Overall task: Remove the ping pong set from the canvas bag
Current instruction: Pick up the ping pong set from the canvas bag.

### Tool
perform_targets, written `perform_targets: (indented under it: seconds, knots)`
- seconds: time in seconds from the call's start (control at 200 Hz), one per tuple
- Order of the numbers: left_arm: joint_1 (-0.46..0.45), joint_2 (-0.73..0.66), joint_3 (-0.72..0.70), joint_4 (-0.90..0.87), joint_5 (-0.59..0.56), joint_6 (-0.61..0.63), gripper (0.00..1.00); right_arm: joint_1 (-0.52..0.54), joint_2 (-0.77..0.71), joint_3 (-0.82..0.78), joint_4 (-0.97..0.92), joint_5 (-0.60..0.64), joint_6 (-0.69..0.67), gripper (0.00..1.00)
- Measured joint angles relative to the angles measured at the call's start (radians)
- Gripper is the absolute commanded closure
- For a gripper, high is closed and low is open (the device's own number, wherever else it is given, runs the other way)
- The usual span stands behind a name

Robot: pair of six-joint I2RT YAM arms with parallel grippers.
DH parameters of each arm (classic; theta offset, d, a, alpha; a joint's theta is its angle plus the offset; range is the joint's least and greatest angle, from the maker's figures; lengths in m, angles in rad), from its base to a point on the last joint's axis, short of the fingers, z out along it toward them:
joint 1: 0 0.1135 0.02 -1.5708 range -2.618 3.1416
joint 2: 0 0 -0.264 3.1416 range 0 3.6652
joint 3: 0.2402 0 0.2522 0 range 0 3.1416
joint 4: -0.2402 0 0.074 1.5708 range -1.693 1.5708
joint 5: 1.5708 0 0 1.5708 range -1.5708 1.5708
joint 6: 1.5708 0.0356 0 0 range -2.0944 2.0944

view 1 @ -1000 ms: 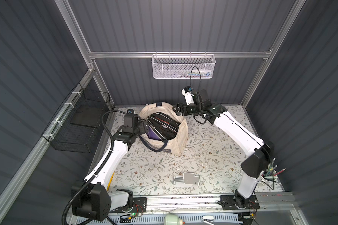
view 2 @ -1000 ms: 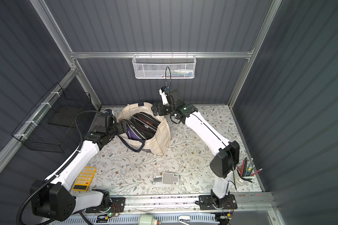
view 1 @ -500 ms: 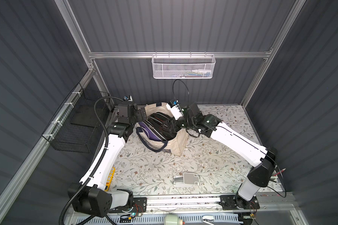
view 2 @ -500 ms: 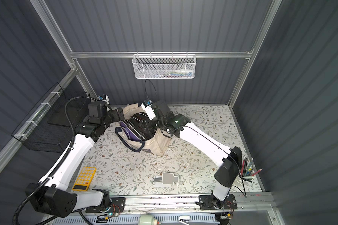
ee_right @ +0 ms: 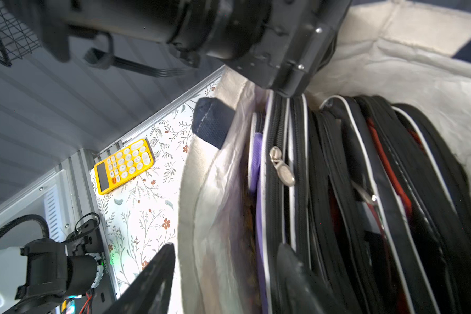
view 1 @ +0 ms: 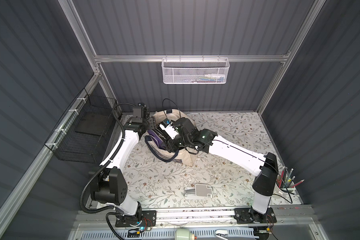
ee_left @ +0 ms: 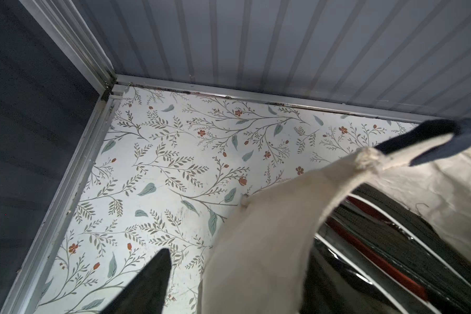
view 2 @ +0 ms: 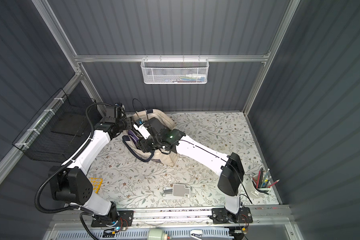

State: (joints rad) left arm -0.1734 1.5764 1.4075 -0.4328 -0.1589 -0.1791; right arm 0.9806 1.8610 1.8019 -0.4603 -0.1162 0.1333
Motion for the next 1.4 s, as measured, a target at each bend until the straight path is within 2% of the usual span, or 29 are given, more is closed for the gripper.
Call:
perform_targets:
  seconds: [0.09, 0.155, 0.48, 0.565, 0.615, 0.715, 1.086, 1.221, 1.351, 1.401]
  knots:
    - [0.005, 0.002, 0.000, 0.001, 0.019, -0.005, 0.68, 0.003, 0.020, 0.008, 0.020, 0.015, -0.008, 0.44]
    - [0.003, 0.006, 0.000, -0.002, 0.030, -0.006, 0.79, 0.002, 0.039, 0.021, 0.035, 0.028, -0.012, 0.46]
    - [0.010, 0.010, 0.000, 0.000, 0.041, -0.004, 0.83, 0.002, 0.139, 0.076, 0.101, 0.064, -0.029, 0.53]
    - [0.012, 0.010, 0.000, 0.000, 0.045, -0.004, 0.91, 0.002, 0.161, 0.087, 0.110, 0.071, -0.029, 0.55]
    - [0.012, 0.010, 0.000, 0.000, 0.048, -0.004, 1.00, 0.002, 0.172, 0.093, 0.113, 0.073, -0.030, 0.56]
    - [0.018, 0.010, 0.000, -0.001, 0.052, -0.004, 1.00, 0.002, 0.186, 0.104, 0.116, 0.080, -0.031, 0.60]
    - [0.030, 0.010, 0.006, -0.016, 0.068, -0.005, 1.00, 0.002, 0.225, 0.150, 0.132, 0.109, -0.034, 0.60]
    - [0.032, 0.010, 0.013, -0.033, 0.078, -0.005, 1.00, 0.000, 0.246, 0.164, 0.147, 0.124, -0.040, 0.70]
    - [0.033, 0.010, 0.014, -0.038, 0.083, -0.007, 1.00, -0.003, 0.259, 0.165, 0.159, 0.138, -0.040, 0.69]
    - [0.033, 0.010, 0.014, -0.038, 0.084, -0.008, 1.00, -0.003, 0.259, 0.165, 0.160, 0.144, -0.041, 0.73]
